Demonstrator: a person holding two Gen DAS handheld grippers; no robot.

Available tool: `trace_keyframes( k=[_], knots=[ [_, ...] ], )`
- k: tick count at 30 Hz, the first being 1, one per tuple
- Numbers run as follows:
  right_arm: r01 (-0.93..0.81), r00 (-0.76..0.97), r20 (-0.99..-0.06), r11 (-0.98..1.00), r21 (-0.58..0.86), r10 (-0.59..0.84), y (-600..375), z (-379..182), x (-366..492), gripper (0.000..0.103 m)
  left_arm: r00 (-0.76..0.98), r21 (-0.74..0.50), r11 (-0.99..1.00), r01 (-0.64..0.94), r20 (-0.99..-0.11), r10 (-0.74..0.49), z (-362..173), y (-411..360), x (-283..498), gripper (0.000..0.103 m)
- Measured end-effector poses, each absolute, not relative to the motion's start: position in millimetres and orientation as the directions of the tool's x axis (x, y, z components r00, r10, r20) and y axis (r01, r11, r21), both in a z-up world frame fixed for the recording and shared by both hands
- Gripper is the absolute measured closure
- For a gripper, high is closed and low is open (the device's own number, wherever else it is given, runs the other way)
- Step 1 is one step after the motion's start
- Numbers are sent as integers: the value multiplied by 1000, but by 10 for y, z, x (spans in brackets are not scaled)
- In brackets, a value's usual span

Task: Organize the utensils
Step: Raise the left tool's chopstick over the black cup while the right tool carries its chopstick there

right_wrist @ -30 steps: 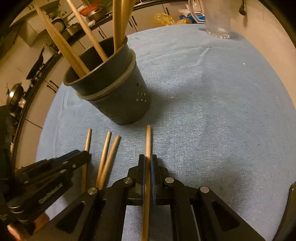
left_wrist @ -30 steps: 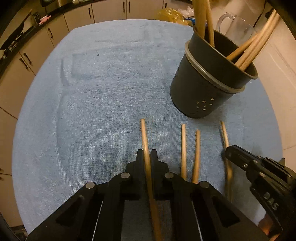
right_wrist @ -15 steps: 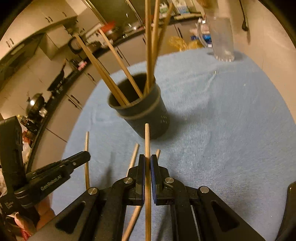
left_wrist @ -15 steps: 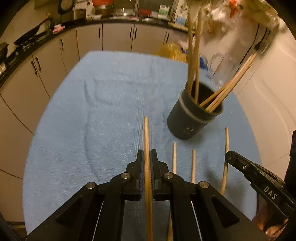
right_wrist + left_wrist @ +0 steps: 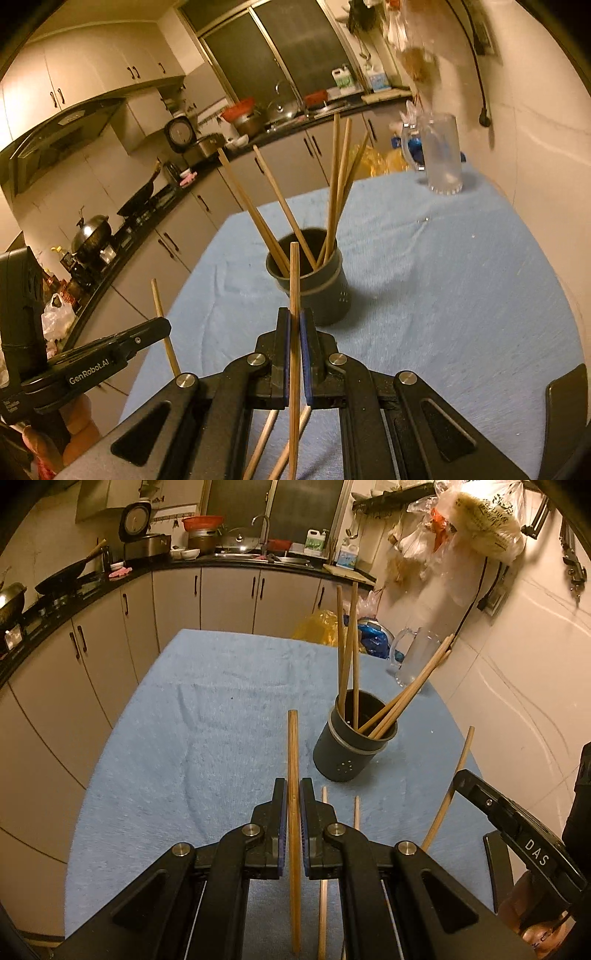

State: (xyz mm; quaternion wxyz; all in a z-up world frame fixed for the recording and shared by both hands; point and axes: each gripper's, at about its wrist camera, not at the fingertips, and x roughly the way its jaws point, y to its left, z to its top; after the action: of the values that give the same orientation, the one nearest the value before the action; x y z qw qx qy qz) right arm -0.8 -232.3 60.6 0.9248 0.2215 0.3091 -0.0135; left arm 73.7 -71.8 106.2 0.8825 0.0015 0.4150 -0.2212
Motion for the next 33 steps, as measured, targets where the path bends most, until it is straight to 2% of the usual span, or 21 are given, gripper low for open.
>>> trace_keyframes(
  k=[16,18,25,31,33],
  knots=[
    [170,832,-549,905,390,81,-2326,764,-105,98,588,-177,900,399,-704,-399,1193,-693,599,97],
    [170,836,-544,906,387,75,-2328,796,-121,102,591,-175,900,400,-701,-399,1211,-686,588,97],
    [177,844,-533,906,385,61,-2355,877,-158,102,599,-169,896,412,-691,-405,1284,-705,561,97],
    [236,779,-618,865,443,105,-2601,717,-30,101,593,-173,902,396,-701,-395,1264,-663,618,97],
    [285,716,-688,850,443,119,-2735,545,108,87,591,-182,902,392,-702,-399,1259,-652,637,97]
  ],
)
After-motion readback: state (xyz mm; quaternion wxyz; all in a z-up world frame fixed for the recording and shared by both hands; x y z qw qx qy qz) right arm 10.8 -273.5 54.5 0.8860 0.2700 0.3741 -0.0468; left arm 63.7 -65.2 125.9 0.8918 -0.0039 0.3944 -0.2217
